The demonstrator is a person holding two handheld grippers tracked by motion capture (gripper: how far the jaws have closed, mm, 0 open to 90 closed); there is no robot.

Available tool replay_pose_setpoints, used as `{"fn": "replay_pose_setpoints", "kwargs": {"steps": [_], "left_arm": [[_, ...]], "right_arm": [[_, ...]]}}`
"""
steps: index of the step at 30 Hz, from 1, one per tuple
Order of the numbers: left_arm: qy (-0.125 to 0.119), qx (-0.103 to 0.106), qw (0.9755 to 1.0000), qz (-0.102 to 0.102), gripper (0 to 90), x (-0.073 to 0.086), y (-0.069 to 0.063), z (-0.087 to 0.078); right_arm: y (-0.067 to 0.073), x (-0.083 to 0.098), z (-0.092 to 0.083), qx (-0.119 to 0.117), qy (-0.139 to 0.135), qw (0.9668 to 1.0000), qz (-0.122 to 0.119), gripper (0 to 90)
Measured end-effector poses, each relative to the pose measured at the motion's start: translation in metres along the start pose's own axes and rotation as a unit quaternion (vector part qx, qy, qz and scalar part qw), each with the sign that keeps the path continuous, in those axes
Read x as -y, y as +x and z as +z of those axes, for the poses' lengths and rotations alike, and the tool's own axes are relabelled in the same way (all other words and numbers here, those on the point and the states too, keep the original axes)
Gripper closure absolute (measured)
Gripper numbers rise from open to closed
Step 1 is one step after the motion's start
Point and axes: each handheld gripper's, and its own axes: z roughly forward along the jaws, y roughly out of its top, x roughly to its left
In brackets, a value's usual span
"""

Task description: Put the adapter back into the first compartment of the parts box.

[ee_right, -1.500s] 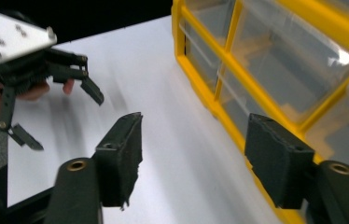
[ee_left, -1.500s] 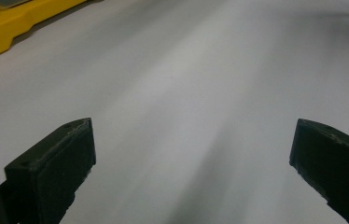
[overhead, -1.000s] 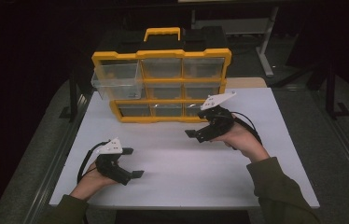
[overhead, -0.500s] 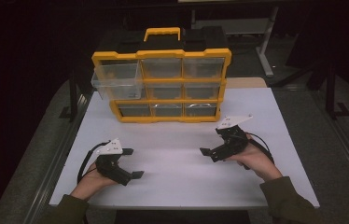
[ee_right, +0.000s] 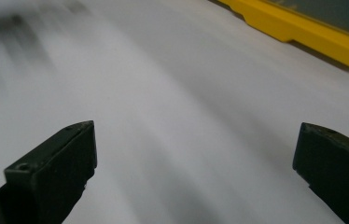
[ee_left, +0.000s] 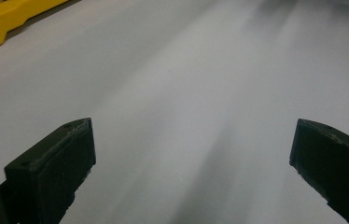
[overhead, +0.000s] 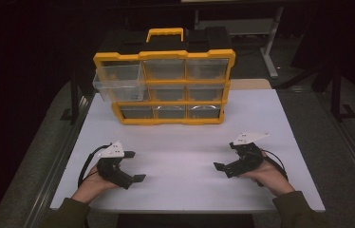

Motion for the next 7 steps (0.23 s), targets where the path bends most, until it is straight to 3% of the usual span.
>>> {"fn": "replay_pose_setpoints", "kwargs": {"steps": [7], "left_arm": [[0.002, -0.001, 1.0000, 0.001, 0.0, 0.0001, 0.0003, -0.0001]], "right_arm": [[-0.0028, 0.0115, -0.0044, 0.008, -0.002, 0.9999, 0.008, 0.0]]}}
